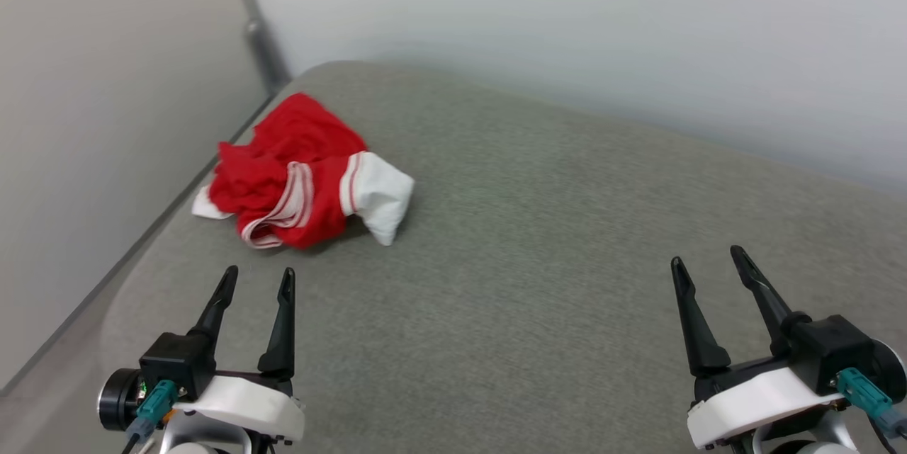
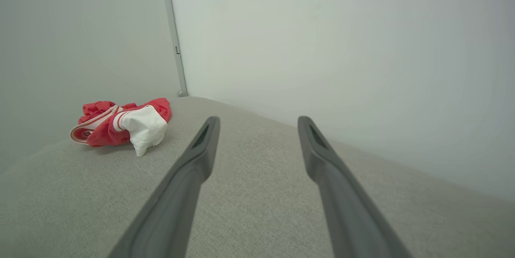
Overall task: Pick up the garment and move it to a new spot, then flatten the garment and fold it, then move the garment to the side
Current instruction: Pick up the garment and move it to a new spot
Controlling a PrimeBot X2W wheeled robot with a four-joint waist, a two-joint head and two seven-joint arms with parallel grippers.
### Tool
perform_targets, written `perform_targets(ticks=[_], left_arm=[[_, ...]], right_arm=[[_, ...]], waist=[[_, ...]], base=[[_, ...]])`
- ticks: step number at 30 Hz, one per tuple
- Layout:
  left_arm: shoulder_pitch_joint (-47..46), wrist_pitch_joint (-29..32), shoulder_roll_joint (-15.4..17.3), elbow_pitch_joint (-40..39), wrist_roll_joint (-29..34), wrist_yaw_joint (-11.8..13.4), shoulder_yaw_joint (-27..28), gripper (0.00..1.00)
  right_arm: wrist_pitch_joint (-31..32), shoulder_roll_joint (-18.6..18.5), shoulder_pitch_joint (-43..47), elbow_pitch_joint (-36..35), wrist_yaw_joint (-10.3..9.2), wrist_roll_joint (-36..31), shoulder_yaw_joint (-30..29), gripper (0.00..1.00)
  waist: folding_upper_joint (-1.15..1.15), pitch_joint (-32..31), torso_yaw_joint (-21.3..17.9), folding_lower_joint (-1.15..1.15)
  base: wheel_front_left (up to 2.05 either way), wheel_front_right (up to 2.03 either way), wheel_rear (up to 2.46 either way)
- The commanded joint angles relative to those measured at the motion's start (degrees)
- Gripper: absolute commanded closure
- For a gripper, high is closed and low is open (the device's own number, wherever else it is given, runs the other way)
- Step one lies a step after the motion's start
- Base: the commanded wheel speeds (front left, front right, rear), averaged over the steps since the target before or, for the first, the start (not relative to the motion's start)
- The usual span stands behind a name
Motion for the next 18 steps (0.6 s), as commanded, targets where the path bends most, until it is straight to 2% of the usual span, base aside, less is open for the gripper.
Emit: perform_targets(ticks=[1,5,11,18], left_arm=[[0.0,-0.15,0.01,-0.21,0.05,0.22,0.32,0.0],[0.73,-0.15,-0.11,-0.85,0.02,0.3,2.21,0.0],[2.63,-0.15,-0.87,-3.11,0.44,0.77,5.55,0.0],[2.99,-0.15,-1.54,-4.36,1.56,0.53,6.98,0.0]], right_arm=[[-0.03,0.09,-0.54,-0.23,-0.02,-0.19,0.09,0.0],[0.49,0.1,-1.45,-0.23,-0.01,-0.54,1.63,0.0],[1.4,0.05,-4.21,1.17,-0.03,-1.15,3.96,0.0],[1.56,0.05,-5.99,2.57,-0.02,-1.42,4.77,0.0]], waist=[[0.0,0.11,3.78,0.0],[0.0,0.81,6.22,0.0],[0.0,2.13,7.01,0.0],[0.0,3.06,7.3,0.0]], base=[[0.0,0.0,0.0],[0.0,0.0,0.0],[0.0,0.0,0.0],[0.0,0.0,0.0]])
